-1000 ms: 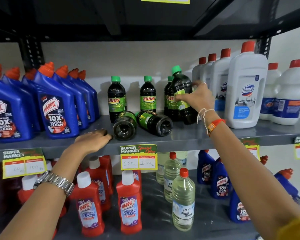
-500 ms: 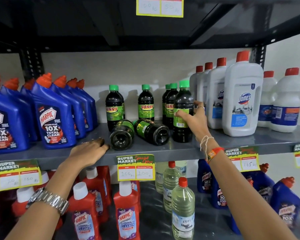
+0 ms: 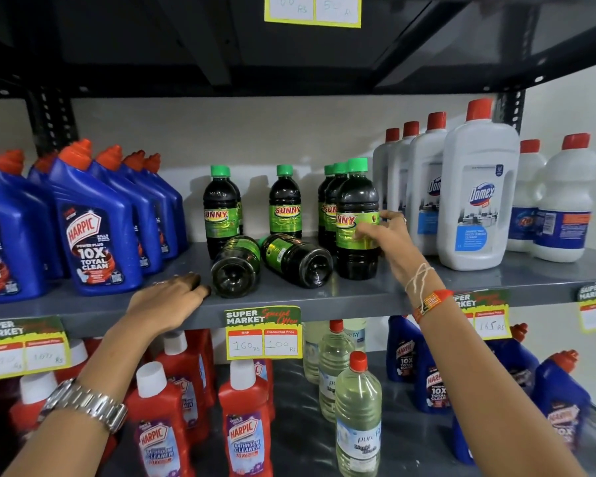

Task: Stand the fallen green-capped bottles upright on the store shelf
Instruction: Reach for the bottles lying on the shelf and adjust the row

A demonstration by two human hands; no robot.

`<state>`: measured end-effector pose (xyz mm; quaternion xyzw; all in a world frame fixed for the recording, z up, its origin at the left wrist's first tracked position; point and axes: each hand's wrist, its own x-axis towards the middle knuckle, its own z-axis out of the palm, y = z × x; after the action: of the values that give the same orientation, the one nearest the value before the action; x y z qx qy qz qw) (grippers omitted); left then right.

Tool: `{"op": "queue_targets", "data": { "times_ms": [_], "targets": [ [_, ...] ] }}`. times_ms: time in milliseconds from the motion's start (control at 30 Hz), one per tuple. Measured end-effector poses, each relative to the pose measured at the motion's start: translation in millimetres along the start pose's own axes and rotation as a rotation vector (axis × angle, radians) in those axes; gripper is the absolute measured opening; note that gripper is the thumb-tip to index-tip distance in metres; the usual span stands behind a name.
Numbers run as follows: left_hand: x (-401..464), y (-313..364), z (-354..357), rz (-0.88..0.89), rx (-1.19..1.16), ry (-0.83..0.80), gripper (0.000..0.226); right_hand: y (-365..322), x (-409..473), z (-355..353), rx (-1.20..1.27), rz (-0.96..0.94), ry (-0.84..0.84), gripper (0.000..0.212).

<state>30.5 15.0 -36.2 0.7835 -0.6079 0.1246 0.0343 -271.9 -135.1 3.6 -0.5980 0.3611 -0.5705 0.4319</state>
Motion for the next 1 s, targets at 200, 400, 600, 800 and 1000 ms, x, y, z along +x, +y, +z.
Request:
{"op": "queue_targets", "data": {
  "times_ms": [200,400,600,800,1000],
  "targets": [
    [-1,1,0,0.008,0.006,0.008,0.041,5,2,1,-0.24,-0.037,0.031,0.088],
    [-2,-1,1,0.008,0.017,0.027,0.04,4,-15,22,-0.78,-0.24,0.325,0.106],
    [-3,-2,3,0.022,0.039,0.06,0.039,2,-10,21,-0.529,-0.166,0.252,0.085],
    [-2,-4,5,0.087,0.147,0.046,0.042,-1,-7,13,-0.344,-0.05,0.129,0.08],
    [-1,-1,4,0.032,0.033,0.052,0.037,-9,-20,19,-0.391,-0.253,0.345,0.085]
  ]
}}
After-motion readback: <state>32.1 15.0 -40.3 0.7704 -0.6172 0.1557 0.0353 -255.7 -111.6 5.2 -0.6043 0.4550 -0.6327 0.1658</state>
